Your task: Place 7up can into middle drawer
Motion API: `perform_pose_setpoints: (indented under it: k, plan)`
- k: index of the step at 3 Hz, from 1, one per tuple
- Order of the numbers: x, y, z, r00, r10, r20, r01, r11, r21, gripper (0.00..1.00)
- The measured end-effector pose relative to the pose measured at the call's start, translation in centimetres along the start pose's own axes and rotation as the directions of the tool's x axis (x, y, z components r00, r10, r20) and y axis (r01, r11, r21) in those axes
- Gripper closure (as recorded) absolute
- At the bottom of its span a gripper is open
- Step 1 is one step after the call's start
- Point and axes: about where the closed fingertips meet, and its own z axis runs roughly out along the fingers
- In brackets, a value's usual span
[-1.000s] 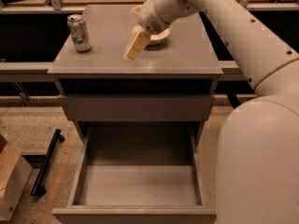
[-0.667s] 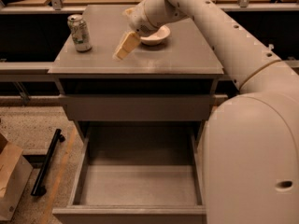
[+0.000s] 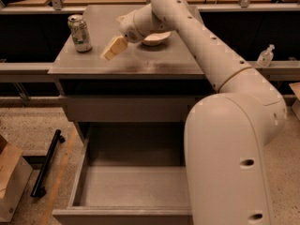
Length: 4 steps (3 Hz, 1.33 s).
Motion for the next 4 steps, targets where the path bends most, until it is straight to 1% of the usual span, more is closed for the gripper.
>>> perform_pose_setpoints:
  k: [1, 2, 3, 4]
  plan:
    - [-0.7, -0.6, 3.6, 0.999, 0.032, 0.035, -0.032, 0.9994, -0.011, 0.00]
    - [-2.3, -0.3, 7.2, 0.997, 0.028, 0.067, -0.025, 0.9982, -0.055, 0.00]
    - [-4.3, 0.8, 10.8, 0.995, 0.014, 0.100, -0.002, 0.9931, -0.117, 0.00]
    - [-6.2, 2.0, 13.4, 0.991, -0.002, 0.137, 0.025, 0.9862, -0.164, 0.00]
